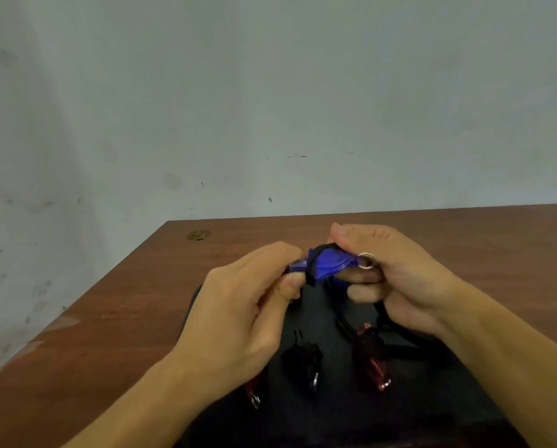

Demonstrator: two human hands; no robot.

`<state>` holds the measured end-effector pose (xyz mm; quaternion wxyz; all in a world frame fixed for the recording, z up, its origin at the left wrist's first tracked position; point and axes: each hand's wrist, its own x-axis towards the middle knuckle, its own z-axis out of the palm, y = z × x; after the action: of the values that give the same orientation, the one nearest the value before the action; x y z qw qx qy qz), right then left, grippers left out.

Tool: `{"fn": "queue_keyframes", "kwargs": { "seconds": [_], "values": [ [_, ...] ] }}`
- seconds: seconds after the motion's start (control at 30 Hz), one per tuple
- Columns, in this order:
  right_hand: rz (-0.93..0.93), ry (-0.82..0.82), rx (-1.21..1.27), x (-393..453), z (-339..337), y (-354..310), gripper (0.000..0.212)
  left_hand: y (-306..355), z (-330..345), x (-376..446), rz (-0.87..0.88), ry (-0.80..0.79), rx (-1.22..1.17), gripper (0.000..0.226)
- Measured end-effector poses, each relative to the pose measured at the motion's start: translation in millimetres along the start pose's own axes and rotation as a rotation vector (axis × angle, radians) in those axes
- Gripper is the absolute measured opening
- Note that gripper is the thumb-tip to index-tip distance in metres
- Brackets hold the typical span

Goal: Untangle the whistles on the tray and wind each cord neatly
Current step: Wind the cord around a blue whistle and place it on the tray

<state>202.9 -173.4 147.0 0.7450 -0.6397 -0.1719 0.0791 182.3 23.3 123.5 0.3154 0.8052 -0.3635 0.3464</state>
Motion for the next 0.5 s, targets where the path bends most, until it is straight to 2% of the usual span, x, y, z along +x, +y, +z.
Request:
{"fn": "queue_keyframes", "kwargs": {
  "seconds": [0.17,0.27,0.33,0.43,0.5],
  "values": [
    [0.025,-0.025,0.012,-1.0,12.1,9.4,0.036,9.0,5.3,-3.6,-0.099,0.020,-0.189,0.019],
    [-0.003,0.003,0.002,-2.4,15.1,14.8,0.045,10.8,8.8,-4.8,-0.186,0.044,-0.270,0.020],
    [-0.049,0.018,-0.053,-5.4,16.3,16.5,0.040,8.5,8.8,-3.5,-0.246,0.081,-0.286,0.016],
    [-0.280,0.032,-0.306,-11.8,15.4,21.4,0.018,1.5,5.6,-1.1,-0.255,0.088,-0.195,0.015],
    [-0.460,0.063,-0.557,-14.7,11.8,24.0,0.021,-2.4,3.8,-0.9,-0.226,0.052,-0.101,0.013]
  ]
}}
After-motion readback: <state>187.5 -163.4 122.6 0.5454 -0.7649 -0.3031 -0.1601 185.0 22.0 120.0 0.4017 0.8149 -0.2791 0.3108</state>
